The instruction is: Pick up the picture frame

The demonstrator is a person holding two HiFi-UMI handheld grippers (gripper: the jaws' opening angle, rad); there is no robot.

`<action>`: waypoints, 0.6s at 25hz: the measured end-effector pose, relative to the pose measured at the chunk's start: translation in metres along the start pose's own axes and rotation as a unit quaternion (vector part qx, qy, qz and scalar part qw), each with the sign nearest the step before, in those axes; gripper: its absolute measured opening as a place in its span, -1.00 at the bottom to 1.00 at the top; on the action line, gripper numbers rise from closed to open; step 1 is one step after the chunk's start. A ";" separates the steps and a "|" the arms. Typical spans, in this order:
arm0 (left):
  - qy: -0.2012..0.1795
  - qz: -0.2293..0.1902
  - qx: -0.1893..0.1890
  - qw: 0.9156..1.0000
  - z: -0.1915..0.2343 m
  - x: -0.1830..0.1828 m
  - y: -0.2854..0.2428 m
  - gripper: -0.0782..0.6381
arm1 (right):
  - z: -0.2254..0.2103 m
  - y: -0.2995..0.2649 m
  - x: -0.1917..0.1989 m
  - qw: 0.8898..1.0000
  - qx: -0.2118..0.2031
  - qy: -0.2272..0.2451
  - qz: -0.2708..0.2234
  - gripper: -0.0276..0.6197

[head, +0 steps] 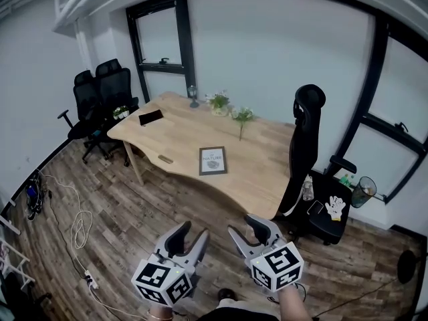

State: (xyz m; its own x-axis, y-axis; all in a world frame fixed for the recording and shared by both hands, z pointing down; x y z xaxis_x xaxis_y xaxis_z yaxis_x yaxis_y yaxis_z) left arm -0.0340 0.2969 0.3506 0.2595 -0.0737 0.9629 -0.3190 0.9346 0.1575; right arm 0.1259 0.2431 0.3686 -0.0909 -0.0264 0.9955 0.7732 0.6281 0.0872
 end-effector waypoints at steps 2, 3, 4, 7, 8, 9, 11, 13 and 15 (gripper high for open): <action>0.001 -0.001 -0.002 1.000 0.004 0.000 -0.010 -0.26 | -0.009 -0.007 0.001 1.000 -0.001 0.000 -0.002 -0.42; 0.001 -0.001 -0.003 1.000 0.006 0.000 -0.014 -0.26 | -0.013 -0.010 0.002 1.000 -0.001 -0.001 -0.002 -0.42; 0.002 0.000 -0.005 1.000 0.007 0.001 -0.019 -0.26 | -0.017 -0.013 0.003 1.000 -0.002 0.000 -0.001 -0.42; 0.003 0.003 -0.011 1.000 0.013 0.003 -0.031 -0.26 | -0.028 -0.023 0.005 1.000 -0.003 0.003 0.000 -0.42; 0.002 0.004 -0.013 1.000 0.015 0.004 -0.035 -0.26 | -0.030 -0.025 0.006 1.000 -0.004 0.003 0.001 -0.42; 0.002 0.004 -0.016 1.000 0.016 0.005 -0.038 -0.26 | -0.033 -0.028 0.007 1.000 -0.006 0.003 0.001 -0.42; 0.000 0.002 -0.022 1.000 0.017 0.007 -0.044 -0.26 | -0.039 -0.030 0.009 1.000 -0.006 0.000 0.003 -0.42; -0.001 0.002 -0.024 1.000 0.017 0.009 -0.048 -0.26 | -0.044 -0.033 0.011 1.000 -0.005 -0.003 0.003 -0.42; -0.001 0.005 -0.026 1.000 0.019 0.011 -0.052 -0.26 | -0.048 -0.035 0.012 1.000 -0.003 -0.005 0.003 -0.42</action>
State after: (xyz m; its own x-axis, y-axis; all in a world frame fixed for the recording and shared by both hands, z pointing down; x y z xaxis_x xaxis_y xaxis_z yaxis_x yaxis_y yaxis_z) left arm -0.0322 0.2409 0.3568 0.2542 -0.0654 0.9649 -0.2742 0.9519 0.1368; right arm 0.1276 0.1831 0.3795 -0.0925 -0.0142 0.9956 0.7773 0.6239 0.0811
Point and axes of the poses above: the fingertips, and each gripper's own axes: y backward along the fingers, z to its left, x out of its underside, the point moved 7 cm from there along y, backward along the fingers, and after that the axes turned 14 degrees about -z, right-handed, at the moved point
